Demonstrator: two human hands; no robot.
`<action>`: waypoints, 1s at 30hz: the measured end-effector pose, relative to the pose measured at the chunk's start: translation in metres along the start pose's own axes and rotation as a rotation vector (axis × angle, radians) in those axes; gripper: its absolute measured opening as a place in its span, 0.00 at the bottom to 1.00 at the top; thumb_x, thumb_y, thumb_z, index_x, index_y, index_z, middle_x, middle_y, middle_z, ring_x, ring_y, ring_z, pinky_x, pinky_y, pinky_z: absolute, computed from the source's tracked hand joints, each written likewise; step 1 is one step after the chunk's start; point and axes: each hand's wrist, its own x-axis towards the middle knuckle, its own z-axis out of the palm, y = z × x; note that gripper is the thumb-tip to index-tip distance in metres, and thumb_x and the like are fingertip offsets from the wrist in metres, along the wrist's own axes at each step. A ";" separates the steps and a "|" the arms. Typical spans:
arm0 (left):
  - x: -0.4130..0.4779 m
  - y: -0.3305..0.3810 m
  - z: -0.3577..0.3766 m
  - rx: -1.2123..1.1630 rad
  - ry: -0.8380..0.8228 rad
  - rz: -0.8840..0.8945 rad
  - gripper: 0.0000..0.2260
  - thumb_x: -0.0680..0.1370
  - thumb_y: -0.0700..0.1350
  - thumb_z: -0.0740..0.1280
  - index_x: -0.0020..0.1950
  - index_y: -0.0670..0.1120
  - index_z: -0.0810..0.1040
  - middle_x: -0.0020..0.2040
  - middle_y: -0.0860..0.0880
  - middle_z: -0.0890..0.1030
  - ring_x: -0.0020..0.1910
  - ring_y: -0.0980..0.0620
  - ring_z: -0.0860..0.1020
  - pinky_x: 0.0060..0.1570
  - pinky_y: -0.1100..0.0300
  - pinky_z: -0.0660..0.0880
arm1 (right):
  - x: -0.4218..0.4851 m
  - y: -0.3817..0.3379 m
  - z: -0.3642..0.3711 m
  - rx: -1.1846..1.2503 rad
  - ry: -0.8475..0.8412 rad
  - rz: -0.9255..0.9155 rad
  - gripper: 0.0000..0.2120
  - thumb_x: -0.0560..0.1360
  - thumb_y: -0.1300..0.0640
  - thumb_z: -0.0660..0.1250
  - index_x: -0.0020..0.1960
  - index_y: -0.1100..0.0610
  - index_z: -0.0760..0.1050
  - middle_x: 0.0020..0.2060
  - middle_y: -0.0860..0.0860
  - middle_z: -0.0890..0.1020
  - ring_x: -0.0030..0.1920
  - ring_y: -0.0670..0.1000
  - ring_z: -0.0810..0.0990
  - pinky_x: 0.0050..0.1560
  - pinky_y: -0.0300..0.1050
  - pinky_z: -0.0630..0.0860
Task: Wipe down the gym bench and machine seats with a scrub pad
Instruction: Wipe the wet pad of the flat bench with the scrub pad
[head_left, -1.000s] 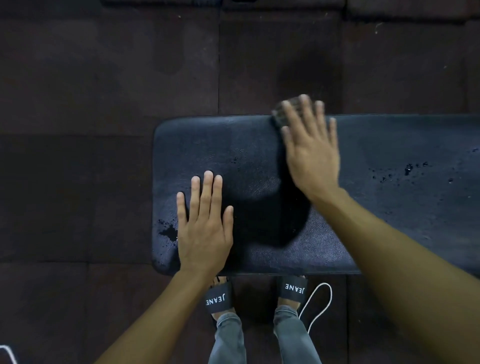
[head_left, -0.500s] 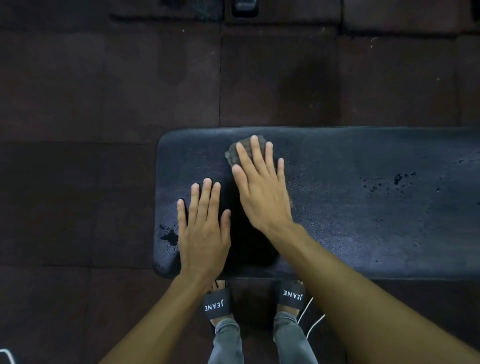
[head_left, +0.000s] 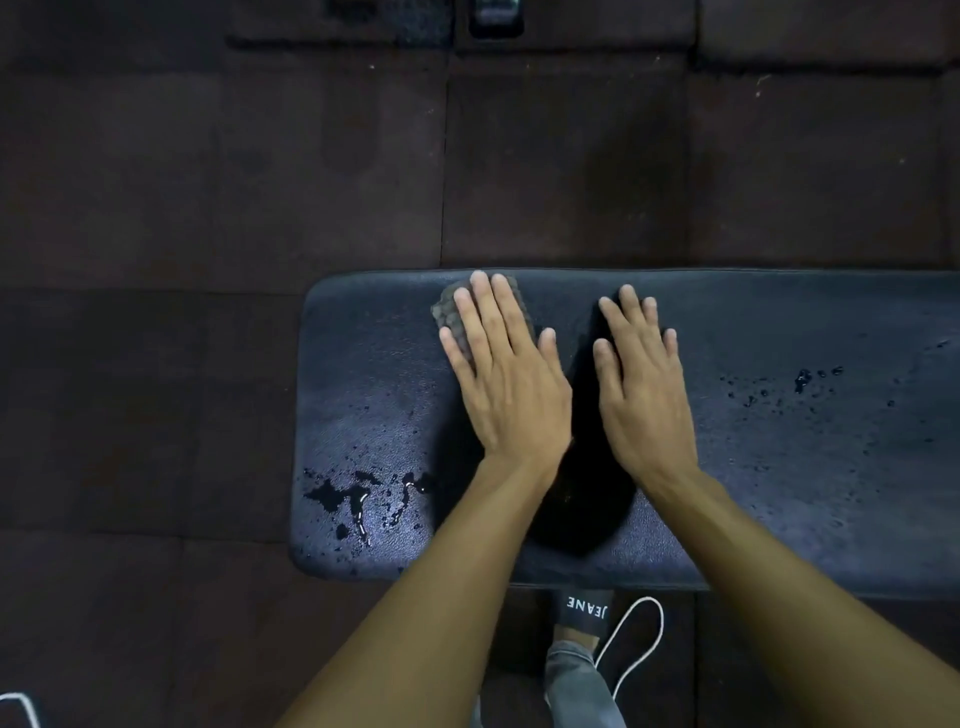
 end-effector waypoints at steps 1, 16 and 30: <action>0.006 -0.007 -0.001 0.007 0.005 0.039 0.28 0.83 0.53 0.46 0.80 0.41 0.46 0.81 0.43 0.48 0.80 0.45 0.46 0.77 0.43 0.47 | 0.001 -0.001 0.002 -0.010 0.011 0.009 0.22 0.85 0.52 0.51 0.79 0.50 0.58 0.80 0.44 0.53 0.79 0.43 0.44 0.78 0.42 0.39; -0.043 -0.147 -0.037 0.103 -0.036 0.094 0.27 0.84 0.51 0.49 0.80 0.41 0.49 0.81 0.44 0.48 0.80 0.46 0.46 0.77 0.43 0.49 | -0.004 -0.002 0.033 -0.354 0.107 0.056 0.27 0.84 0.43 0.41 0.81 0.48 0.42 0.80 0.46 0.43 0.79 0.47 0.39 0.79 0.51 0.37; 0.010 -0.167 -0.048 -0.018 -0.066 0.088 0.26 0.85 0.50 0.47 0.81 0.45 0.44 0.81 0.48 0.45 0.80 0.50 0.42 0.78 0.46 0.46 | -0.004 0.001 0.035 -0.369 0.130 0.031 0.27 0.84 0.44 0.43 0.81 0.48 0.43 0.81 0.46 0.44 0.80 0.48 0.41 0.79 0.52 0.38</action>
